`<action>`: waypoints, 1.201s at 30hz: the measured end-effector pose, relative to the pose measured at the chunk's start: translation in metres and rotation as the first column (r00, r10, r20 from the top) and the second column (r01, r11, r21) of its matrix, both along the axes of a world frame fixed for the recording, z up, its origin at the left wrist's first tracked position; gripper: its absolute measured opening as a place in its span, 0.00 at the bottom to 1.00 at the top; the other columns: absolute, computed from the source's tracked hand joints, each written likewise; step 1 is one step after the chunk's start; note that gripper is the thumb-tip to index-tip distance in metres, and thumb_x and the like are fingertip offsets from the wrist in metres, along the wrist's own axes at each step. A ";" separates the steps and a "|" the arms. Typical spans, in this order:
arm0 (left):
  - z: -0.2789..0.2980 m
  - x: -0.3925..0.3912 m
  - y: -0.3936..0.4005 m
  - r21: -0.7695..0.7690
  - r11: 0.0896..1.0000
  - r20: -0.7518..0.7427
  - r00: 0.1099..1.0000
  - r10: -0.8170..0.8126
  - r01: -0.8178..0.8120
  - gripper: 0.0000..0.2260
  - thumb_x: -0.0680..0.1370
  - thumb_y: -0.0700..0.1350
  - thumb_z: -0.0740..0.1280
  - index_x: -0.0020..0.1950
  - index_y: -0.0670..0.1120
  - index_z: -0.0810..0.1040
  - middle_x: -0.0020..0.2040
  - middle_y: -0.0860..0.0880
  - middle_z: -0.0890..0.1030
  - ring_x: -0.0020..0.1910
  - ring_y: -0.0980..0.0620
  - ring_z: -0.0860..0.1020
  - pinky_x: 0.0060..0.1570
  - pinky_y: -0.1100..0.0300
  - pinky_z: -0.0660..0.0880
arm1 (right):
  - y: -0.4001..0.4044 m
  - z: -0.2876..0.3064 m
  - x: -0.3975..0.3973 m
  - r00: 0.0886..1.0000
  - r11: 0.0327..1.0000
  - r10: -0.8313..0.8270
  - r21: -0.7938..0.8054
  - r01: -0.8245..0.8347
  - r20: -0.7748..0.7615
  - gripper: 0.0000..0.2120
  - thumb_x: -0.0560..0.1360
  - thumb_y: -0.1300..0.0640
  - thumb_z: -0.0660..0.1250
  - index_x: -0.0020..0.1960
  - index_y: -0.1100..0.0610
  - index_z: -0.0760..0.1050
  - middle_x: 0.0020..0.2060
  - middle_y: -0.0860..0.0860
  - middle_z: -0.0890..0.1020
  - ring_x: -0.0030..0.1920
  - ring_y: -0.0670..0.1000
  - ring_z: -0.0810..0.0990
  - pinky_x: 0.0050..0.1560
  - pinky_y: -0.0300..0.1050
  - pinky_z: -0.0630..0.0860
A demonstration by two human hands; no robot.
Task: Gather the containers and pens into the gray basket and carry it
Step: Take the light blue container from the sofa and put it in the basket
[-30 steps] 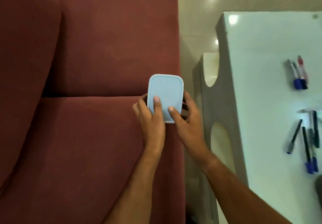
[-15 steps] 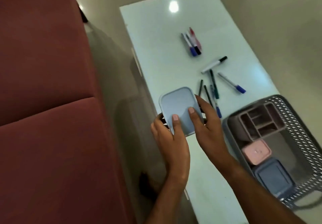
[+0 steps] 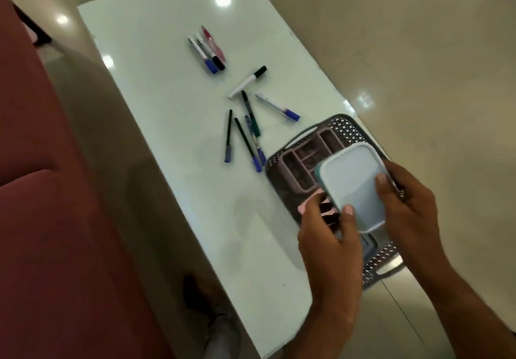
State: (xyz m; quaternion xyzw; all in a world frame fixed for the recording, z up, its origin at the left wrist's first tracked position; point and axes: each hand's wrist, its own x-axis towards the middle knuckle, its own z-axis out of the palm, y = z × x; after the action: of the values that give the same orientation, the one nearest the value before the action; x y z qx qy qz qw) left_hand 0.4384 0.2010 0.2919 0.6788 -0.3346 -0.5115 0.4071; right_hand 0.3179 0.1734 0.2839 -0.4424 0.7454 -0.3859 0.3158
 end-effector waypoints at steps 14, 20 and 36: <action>-0.042 -0.092 0.007 0.338 0.881 0.055 0.927 -0.370 0.331 0.15 0.80 0.42 0.70 0.66 0.46 0.74 0.63 0.47 0.83 0.61 0.50 0.83 0.56 0.62 0.80 | 0.010 -0.058 -0.091 0.903 0.965 0.101 0.260 0.013 -0.417 0.14 0.81 0.61 0.67 0.65 0.60 0.80 0.58 0.60 0.84 0.58 0.62 0.81 0.58 0.52 0.74; -0.045 -0.109 0.002 0.428 0.826 0.024 0.909 -0.417 0.367 0.35 0.79 0.39 0.69 0.80 0.50 0.53 0.68 0.43 0.78 0.65 0.43 0.80 0.62 0.48 0.80 | 0.008 -0.075 -0.098 0.878 0.951 0.123 0.309 0.029 -0.462 0.12 0.80 0.63 0.67 0.62 0.61 0.82 0.56 0.60 0.85 0.56 0.64 0.82 0.52 0.48 0.69; -0.064 -0.101 0.019 0.301 0.838 0.440 0.713 -0.546 0.455 0.36 0.76 0.46 0.75 0.79 0.49 0.59 0.73 0.47 0.73 0.72 0.49 0.73 0.67 0.56 0.75 | 0.012 -0.077 -0.104 0.804 0.941 0.242 0.333 -0.059 -0.543 0.17 0.80 0.58 0.68 0.68 0.60 0.77 0.57 0.61 0.84 0.55 0.65 0.83 0.54 0.53 0.78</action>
State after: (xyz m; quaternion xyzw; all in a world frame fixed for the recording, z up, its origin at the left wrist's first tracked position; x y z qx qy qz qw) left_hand 0.3372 0.2203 0.2275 0.7045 -0.5564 -0.4312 0.0898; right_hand 0.2141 0.1857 0.2070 -0.5437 0.8173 -0.0897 0.1686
